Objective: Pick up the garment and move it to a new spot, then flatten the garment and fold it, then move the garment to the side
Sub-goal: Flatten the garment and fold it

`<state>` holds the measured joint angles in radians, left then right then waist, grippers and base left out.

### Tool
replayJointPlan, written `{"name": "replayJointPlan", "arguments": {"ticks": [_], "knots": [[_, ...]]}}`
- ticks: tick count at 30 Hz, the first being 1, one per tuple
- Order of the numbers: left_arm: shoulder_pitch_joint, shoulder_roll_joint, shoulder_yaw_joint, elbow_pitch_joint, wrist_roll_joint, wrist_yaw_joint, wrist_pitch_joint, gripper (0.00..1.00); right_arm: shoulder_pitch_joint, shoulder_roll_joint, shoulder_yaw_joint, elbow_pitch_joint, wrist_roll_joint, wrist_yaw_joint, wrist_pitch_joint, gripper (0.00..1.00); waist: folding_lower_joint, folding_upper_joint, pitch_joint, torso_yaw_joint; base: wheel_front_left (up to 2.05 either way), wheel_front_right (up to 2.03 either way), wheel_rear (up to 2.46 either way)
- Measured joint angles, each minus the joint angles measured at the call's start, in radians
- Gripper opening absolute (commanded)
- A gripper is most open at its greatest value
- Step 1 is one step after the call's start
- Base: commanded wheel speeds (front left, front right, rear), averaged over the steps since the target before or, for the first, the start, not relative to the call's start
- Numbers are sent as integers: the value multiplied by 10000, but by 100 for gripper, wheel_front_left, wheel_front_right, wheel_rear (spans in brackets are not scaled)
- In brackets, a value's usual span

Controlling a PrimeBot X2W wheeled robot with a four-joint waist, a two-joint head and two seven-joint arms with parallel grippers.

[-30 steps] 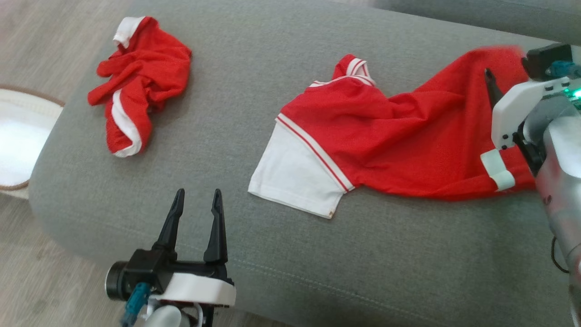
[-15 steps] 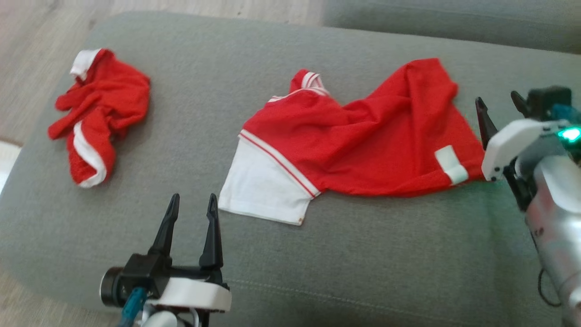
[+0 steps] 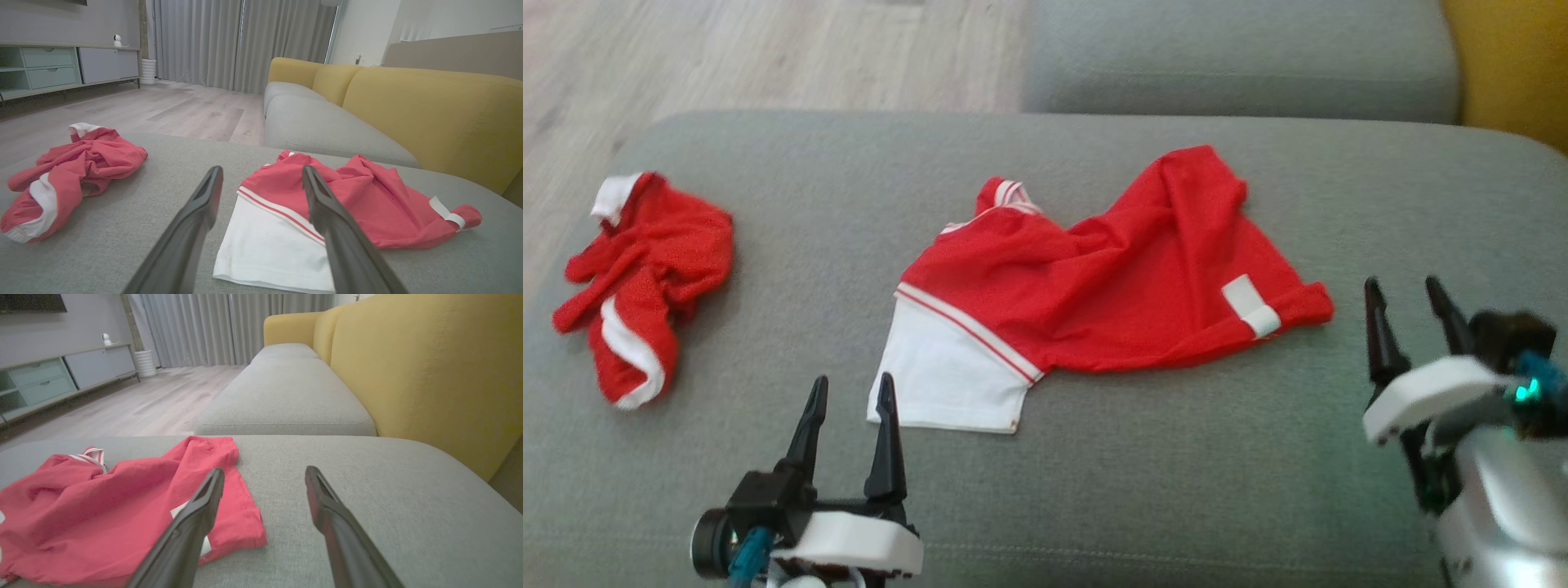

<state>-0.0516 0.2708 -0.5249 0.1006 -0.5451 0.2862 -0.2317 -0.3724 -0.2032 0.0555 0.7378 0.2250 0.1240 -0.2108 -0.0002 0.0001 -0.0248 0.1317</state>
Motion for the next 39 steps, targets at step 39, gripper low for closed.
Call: {"name": "replayJointPlan", "arguments": {"ticks": [39], "knots": [[768,-240,500,1486,-153,-761,25,100,4661,1584,-706,-5799,-184,0,1434,100,2,0,-912,-379,0,0,0]]}}
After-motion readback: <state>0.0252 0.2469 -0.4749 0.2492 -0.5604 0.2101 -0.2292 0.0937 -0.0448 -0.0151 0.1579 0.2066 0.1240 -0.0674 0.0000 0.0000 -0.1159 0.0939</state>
